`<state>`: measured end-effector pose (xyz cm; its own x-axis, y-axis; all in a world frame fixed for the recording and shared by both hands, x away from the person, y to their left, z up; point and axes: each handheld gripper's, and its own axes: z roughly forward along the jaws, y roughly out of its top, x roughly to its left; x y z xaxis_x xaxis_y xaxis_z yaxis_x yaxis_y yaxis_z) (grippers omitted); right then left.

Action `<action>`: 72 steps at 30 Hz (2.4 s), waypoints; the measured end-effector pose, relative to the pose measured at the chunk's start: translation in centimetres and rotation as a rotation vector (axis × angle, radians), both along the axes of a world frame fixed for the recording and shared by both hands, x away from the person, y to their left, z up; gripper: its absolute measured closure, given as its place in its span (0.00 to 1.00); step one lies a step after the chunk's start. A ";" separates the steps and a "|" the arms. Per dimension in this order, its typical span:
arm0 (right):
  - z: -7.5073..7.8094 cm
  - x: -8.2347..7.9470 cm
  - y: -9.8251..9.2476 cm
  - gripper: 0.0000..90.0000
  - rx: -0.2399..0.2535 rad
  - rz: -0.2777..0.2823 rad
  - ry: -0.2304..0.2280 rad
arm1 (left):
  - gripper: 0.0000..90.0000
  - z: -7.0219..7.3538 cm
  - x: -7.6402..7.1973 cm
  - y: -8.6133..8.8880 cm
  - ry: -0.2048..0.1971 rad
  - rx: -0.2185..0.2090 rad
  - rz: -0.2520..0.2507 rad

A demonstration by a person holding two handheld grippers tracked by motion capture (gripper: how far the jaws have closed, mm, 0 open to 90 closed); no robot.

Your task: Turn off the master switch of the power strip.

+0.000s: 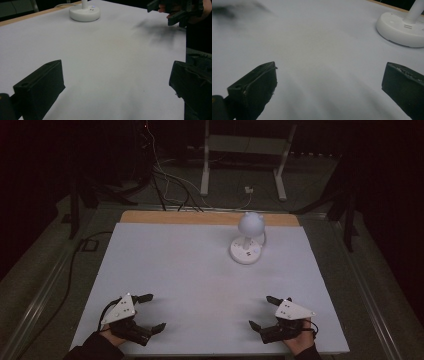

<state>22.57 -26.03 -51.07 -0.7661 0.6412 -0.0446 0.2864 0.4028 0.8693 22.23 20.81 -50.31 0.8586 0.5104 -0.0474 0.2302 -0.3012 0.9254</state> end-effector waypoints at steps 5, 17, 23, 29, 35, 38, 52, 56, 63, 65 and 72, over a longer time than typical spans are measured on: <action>0.1 -0.1 -0.1 0.00 0.000 -0.004 -0.005 | 0.00 0.0 0.0 -0.1 0.002 0.000 -0.010; 0.2 -0.4 0.4 0.00 -0.043 0.022 0.007 | 0.00 0.1 -0.1 -0.1 -0.003 0.000 -0.018; 0.4 -0.5 0.5 0.00 -0.022 0.025 0.039 | 0.00 0.1 -0.1 -0.1 -0.004 0.000 -0.020; 0.8 -0.7 0.8 0.00 0.014 0.042 0.053 | 0.00 0.1 -0.1 -0.1 -0.004 -0.003 -0.020; 1.0 -0.8 1.4 0.00 0.012 0.058 0.062 | 0.00 0.1 -0.1 -0.1 -0.003 -0.004 -0.021; 1.6 -0.8 1.6 0.00 0.030 0.055 0.063 | 0.00 0.1 -0.1 -0.1 -0.004 -0.008 -0.021; 3.6 -0.5 1.5 0.00 0.068 0.033 0.041 | 0.00 0.0 -0.1 -0.1 0.000 -0.008 -0.017; 4.4 -0.1 1.7 0.00 0.065 0.034 0.029 | 0.00 0.1 -0.1 -0.1 0.000 -0.009 -0.018; 5.6 0.6 1.8 0.00 0.077 0.035 0.008 | 0.00 0.1 -0.1 -0.1 0.000 -0.012 -0.011; 5.8 0.8 1.8 0.00 0.077 0.033 0.007 | 0.00 0.1 -0.1 -0.1 -0.001 -0.009 -0.013; 6.9 1.8 1.7 0.00 0.081 0.012 -0.013 | 0.00 0.1 -0.1 -0.1 -0.001 -0.014 -0.013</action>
